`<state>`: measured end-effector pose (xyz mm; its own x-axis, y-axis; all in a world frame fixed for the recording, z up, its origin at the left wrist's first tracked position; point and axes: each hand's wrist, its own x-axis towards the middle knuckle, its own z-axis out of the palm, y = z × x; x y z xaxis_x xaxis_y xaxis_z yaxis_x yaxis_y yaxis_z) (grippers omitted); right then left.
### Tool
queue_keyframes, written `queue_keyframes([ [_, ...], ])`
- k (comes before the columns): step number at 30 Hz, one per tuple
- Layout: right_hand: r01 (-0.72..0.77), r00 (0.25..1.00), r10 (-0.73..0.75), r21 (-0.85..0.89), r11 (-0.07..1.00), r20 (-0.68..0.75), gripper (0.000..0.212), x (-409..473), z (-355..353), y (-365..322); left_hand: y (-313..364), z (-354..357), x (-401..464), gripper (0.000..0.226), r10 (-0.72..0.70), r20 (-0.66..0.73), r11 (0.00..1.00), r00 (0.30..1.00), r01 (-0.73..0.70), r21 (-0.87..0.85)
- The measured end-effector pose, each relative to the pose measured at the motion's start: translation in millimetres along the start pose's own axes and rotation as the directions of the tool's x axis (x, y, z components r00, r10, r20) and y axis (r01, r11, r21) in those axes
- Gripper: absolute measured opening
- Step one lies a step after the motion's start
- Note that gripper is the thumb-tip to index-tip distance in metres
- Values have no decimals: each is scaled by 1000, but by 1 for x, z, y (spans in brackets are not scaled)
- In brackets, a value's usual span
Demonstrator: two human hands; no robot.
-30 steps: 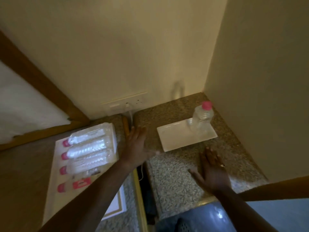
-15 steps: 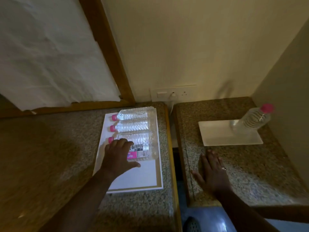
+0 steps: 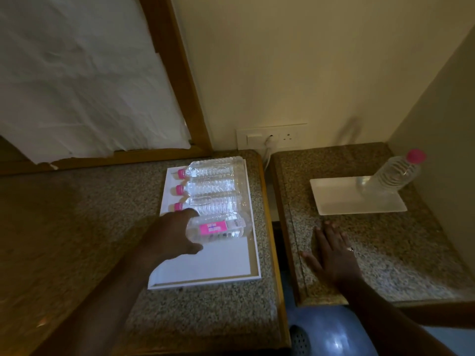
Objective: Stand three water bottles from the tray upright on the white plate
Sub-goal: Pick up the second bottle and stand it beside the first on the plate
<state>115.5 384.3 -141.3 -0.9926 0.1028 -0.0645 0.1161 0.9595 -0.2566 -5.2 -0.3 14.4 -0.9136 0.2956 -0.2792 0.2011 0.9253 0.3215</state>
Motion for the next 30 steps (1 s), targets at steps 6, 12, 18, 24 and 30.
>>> queue_keyframes([
  [6, -5, 1000, 5, 0, 1000, 9, 93, 0, 0, 0, 31, -40, 5, 80, 125, -97, 986, 987, -134, -100],
  [12, -9, 1000, 9, -7, 1000, 11, 93, 1, 1, 1, 71, -11, 18, 69, 139, -218, 886, 966, -219, -409],
  [18, -21, 1000, 22, 49, 999, -9, 91, -2, -1, 6, 85, 24, 26, 75, 120, -207, 856, 971, -207, -474],
  [24, -102, 994, 106, 103, 989, -34, 77, -11, -4, 20, 87, 15, 33, 69, 47, -252, 864, 967, -166, -475],
  [30, -269, 962, 271, 91, 959, -11, 81, -14, -22, 74, 126, -18, 48, 63, 133, -229, 855, 964, -229, -465],
])
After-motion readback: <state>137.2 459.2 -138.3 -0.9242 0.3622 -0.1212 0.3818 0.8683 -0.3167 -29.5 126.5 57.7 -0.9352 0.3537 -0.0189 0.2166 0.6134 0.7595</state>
